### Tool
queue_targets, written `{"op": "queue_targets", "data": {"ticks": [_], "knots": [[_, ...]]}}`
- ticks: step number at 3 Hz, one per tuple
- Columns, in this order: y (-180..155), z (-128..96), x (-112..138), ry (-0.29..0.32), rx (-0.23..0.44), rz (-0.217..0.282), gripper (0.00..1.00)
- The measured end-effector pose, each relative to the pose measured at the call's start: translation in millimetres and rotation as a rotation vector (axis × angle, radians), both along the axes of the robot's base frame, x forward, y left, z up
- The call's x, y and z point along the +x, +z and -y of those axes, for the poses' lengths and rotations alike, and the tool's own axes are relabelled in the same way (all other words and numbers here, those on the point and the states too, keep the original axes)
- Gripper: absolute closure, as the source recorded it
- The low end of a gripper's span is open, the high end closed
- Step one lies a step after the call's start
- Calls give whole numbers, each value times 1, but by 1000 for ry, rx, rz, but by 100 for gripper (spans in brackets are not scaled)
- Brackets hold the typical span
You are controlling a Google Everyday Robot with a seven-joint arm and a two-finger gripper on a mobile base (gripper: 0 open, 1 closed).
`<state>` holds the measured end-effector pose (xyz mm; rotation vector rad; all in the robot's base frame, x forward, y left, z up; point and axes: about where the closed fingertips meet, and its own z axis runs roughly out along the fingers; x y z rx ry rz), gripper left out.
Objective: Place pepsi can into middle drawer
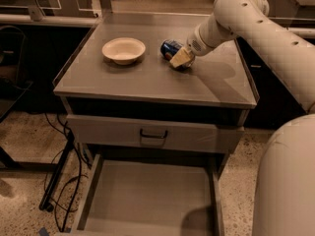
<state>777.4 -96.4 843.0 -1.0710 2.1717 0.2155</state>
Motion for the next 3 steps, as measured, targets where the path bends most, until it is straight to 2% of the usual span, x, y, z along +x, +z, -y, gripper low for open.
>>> {"op": "queue_targets", "data": {"ticks": [1, 2, 3], "knots": [[0, 0, 0, 0, 0, 0, 88], [0, 0, 0, 0, 0, 0, 100], [1, 1, -3, -1, -8, 0, 100]]}}
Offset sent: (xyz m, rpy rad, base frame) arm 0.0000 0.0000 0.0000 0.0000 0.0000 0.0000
